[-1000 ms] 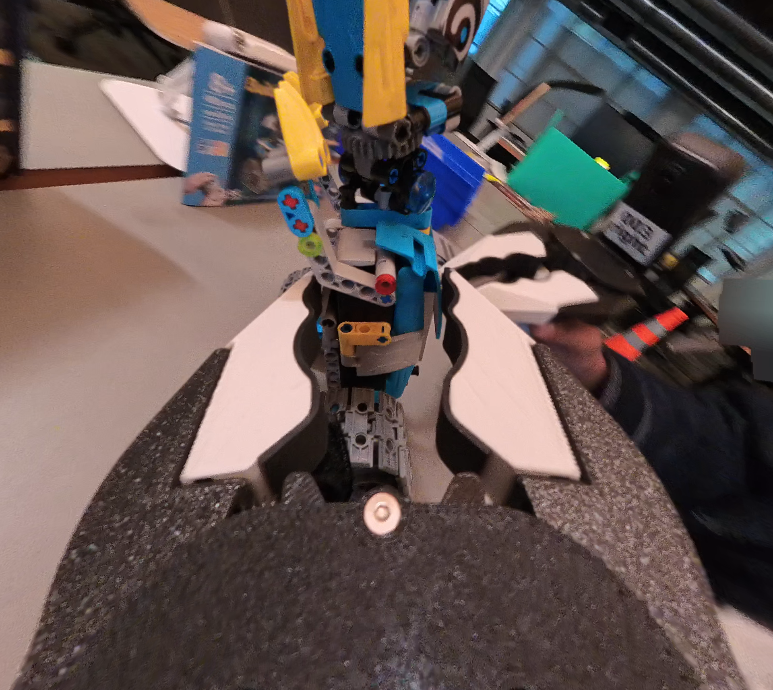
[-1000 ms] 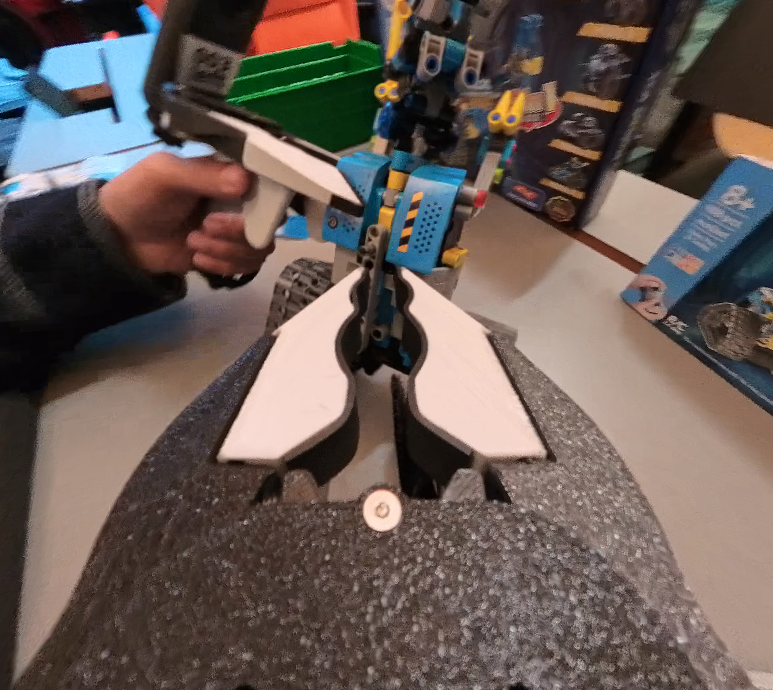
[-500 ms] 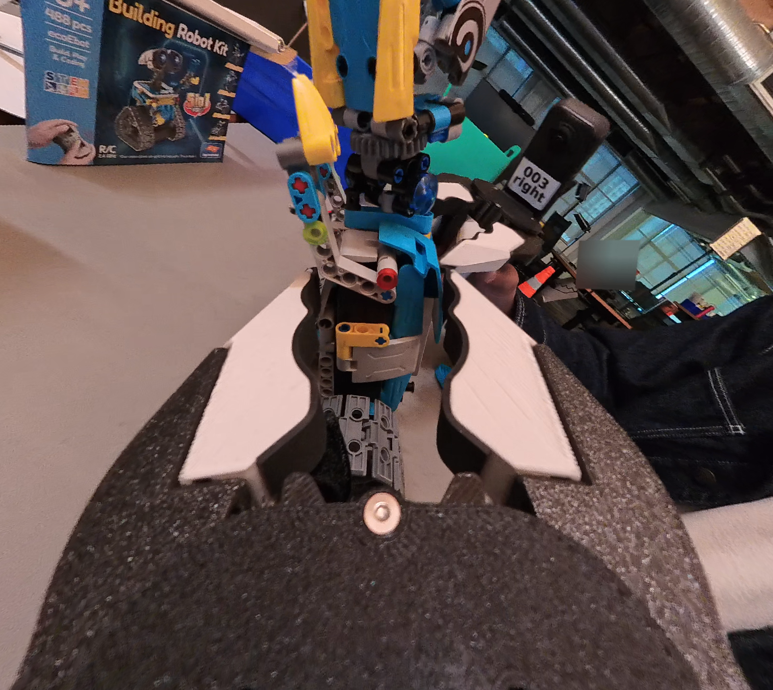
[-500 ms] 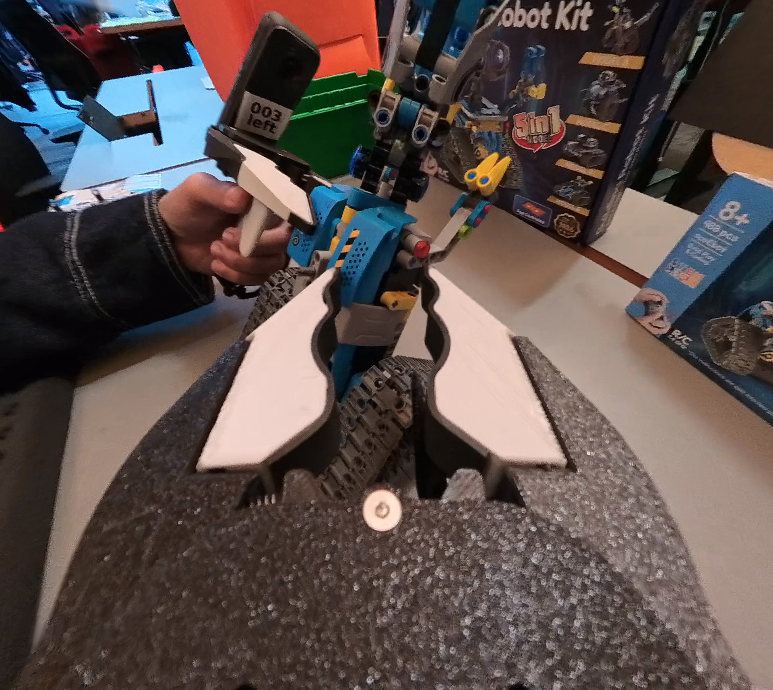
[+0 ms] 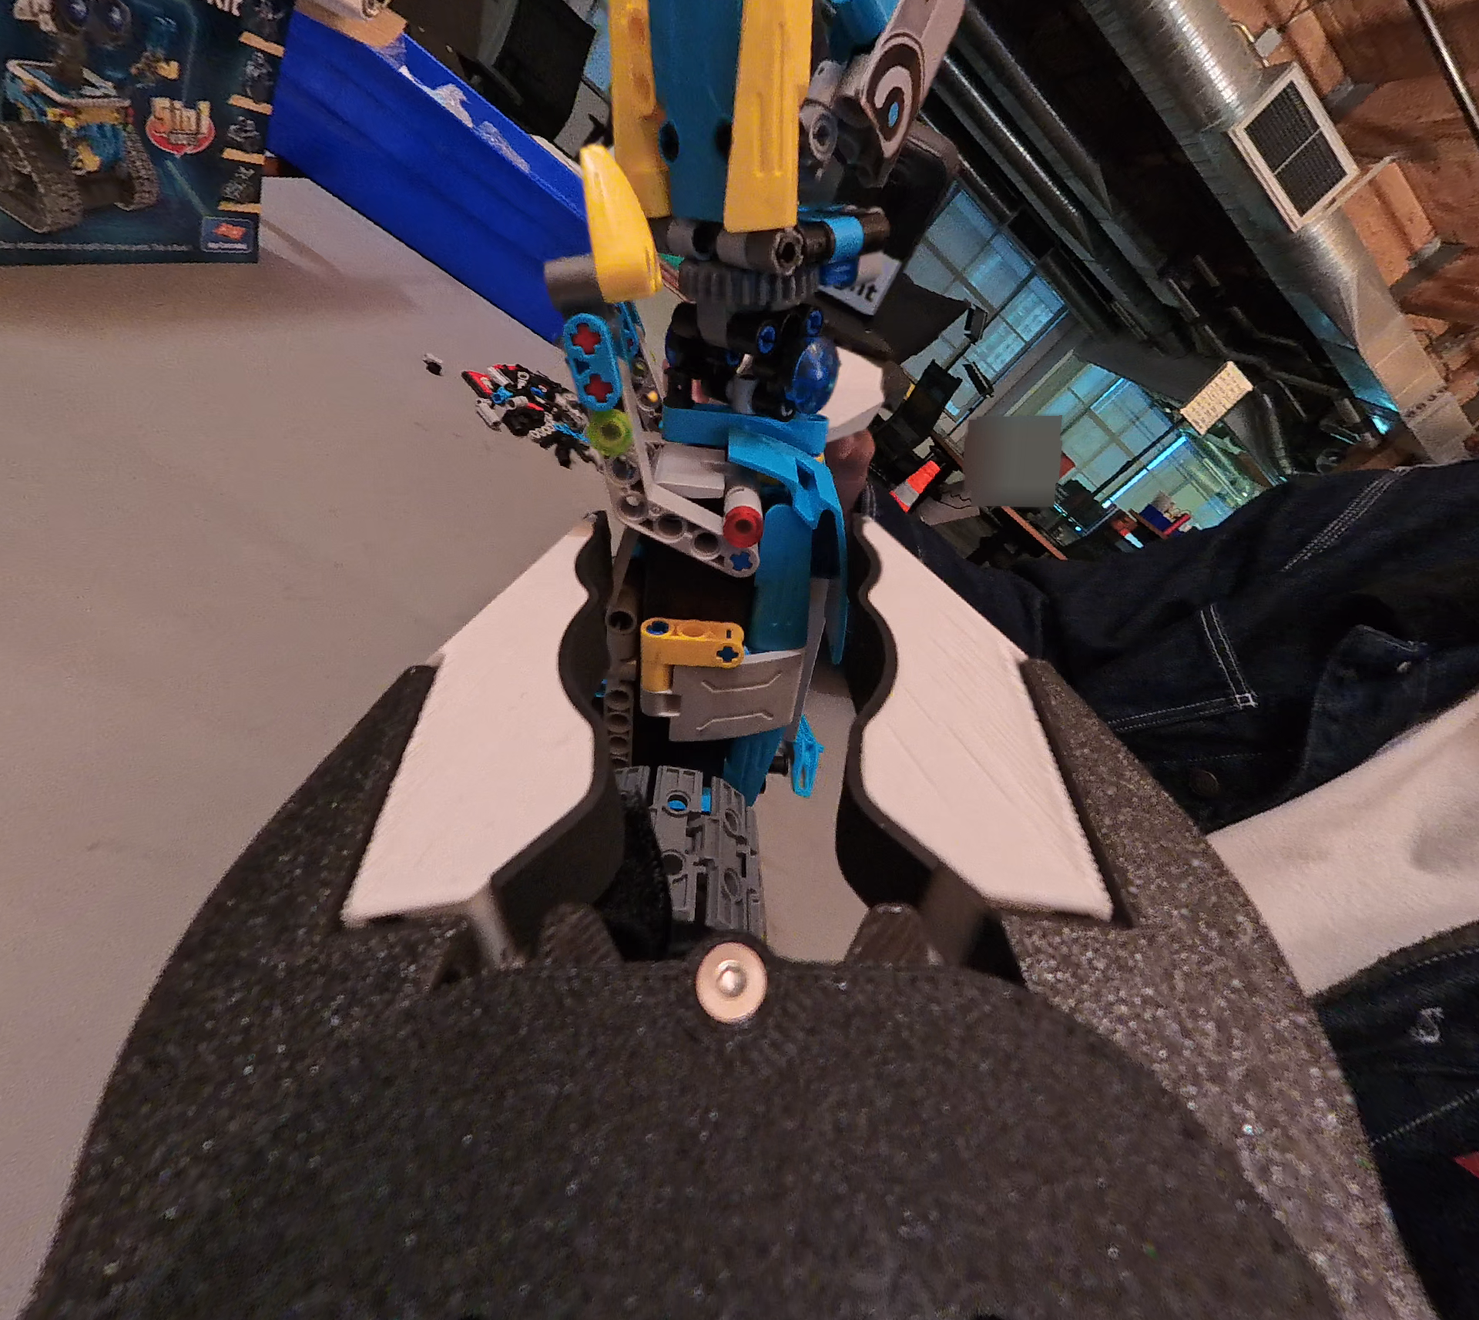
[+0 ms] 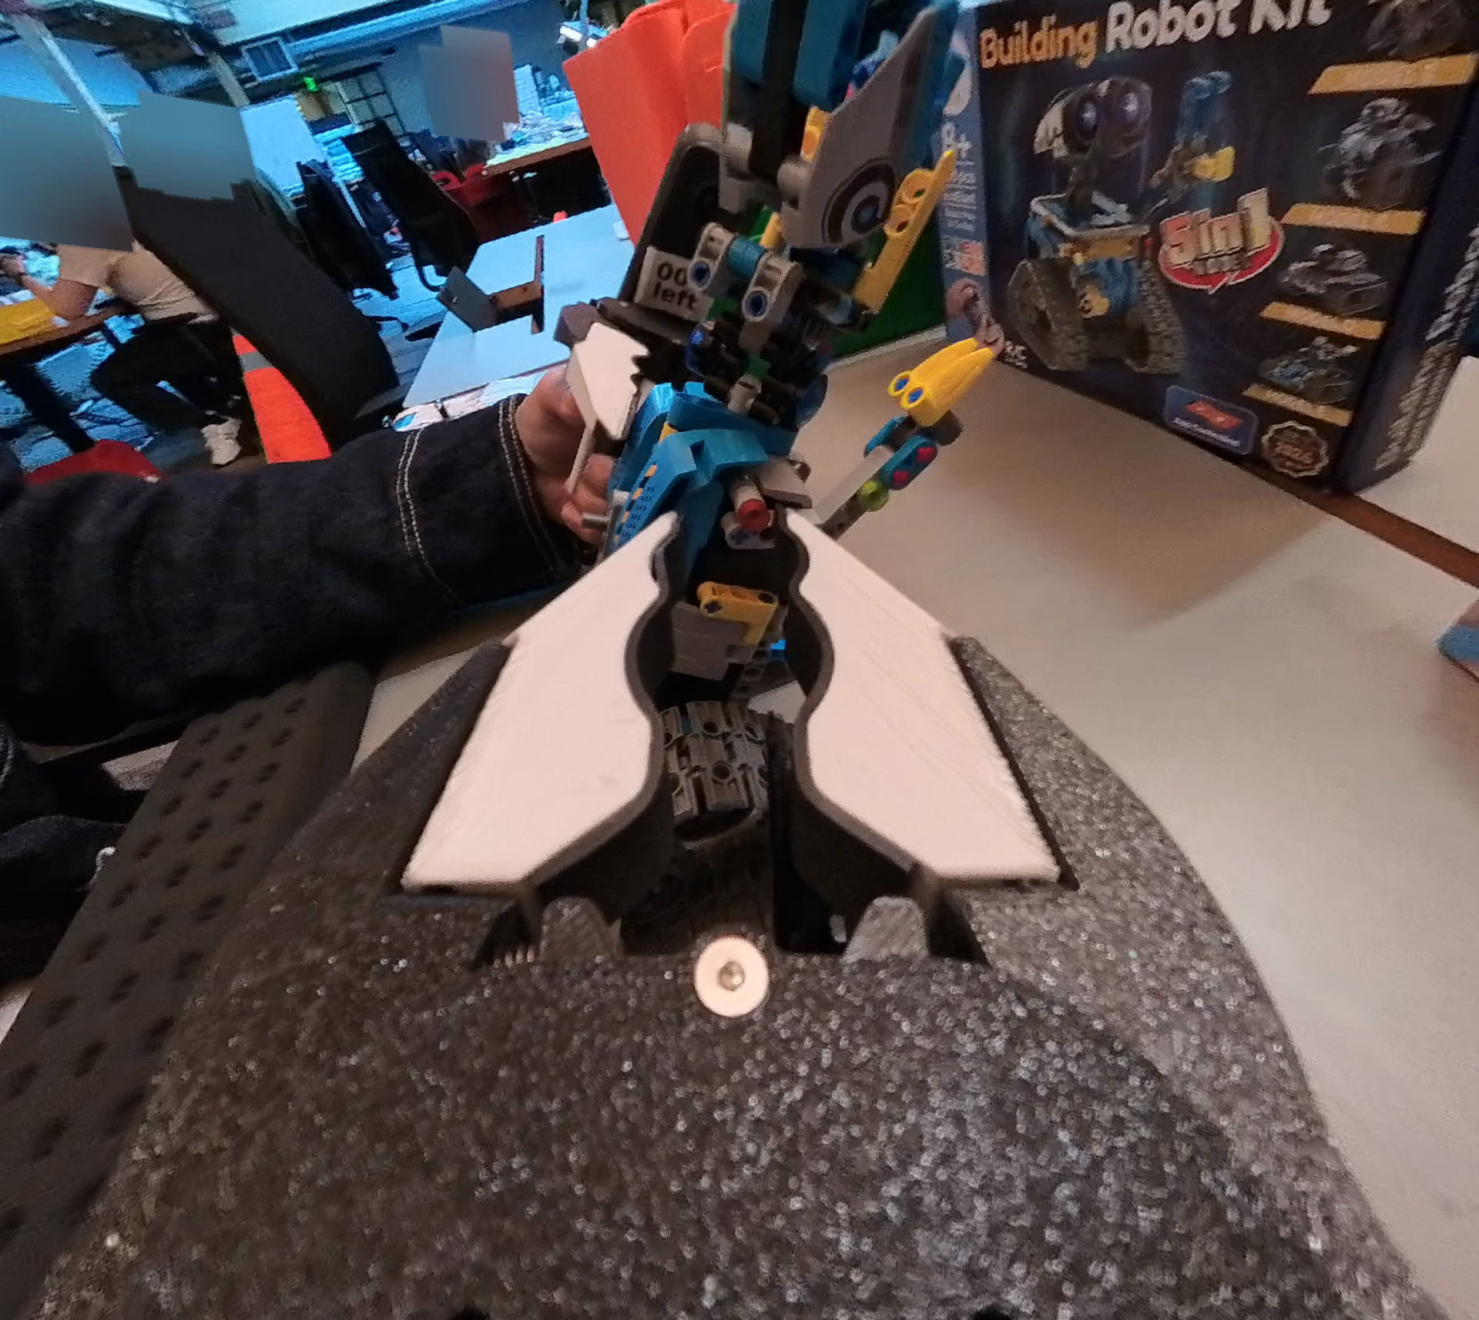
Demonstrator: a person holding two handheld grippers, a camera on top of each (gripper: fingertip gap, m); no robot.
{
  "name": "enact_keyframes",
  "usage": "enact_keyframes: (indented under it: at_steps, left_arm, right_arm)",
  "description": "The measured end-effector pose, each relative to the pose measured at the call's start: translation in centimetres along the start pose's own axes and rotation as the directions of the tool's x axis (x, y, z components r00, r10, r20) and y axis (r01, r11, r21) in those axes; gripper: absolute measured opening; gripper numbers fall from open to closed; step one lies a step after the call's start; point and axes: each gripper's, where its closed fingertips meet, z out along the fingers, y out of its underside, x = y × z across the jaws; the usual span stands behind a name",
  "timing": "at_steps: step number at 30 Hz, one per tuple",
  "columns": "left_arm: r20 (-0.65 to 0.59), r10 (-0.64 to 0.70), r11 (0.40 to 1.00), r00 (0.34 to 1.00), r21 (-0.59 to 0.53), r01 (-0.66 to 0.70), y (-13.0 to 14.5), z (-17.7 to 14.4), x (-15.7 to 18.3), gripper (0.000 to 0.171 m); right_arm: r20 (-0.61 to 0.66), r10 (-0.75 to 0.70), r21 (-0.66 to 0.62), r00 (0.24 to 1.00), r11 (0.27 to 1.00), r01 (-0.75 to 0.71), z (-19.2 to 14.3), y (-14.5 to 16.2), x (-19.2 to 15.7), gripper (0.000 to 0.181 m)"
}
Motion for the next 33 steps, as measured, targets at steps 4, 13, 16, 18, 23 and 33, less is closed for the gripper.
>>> enact_keyframes:
  at_steps: [4, 13, 16, 18, 23, 33]
  left_arm:
    - [-0.007, -0.004, 1.0, 1.0, 0.004, 0.004, 0.0, 0.0, 0.0, 0.058]
    - [-0.036, 0.014, 1.0, 0.999, -0.003, -0.014, 0.3, 0.2, 0.4, 0.057]
    - [-0.044, 0.048, 0.999, 0.998, -0.013, -0.048, 0.4, 0.1, 0.6, 0.056]
    - [-0.044, 0.067, 0.997, 0.997, -0.021, -0.068, 0.5, 0.2, 0.7, 0.055]
    - [-0.049, 0.082, 0.996, 0.995, -0.026, -0.083, 0.7, 0.4, 0.9, 0.055]
    - [-0.068, 0.105, 0.993, 0.992, -0.054, -0.108, 1.2, 0.7, 1.3, 0.053]
  right_arm:
    - [0.015, 0.002, 0.002, 1.0, 1.0, -0.002, 0.3, 0.2, 0.0, 0.017]
    - [0.104, 0.092, 0.015, 0.99, 0.995, -0.094, 0.9, 0.3, -0.3, 0.006]
    - [0.161, 0.165, 0.006, 0.973, 0.986, -0.169, 0.8, 0.3, -0.5, 0.006]
    - [0.194, 0.202, -0.015, 0.96, 0.979, -0.203, 0.7, 0.4, -0.7, 0.005]
    - [0.235, 0.212, -0.049, 0.949, 0.977, -0.207, 0.2, 0.7, -0.9, 0.005]
    - [0.107, -0.128, -0.145, 0.986, 0.979, 0.143, -0.9, 0.9, -1.2, 0.004]
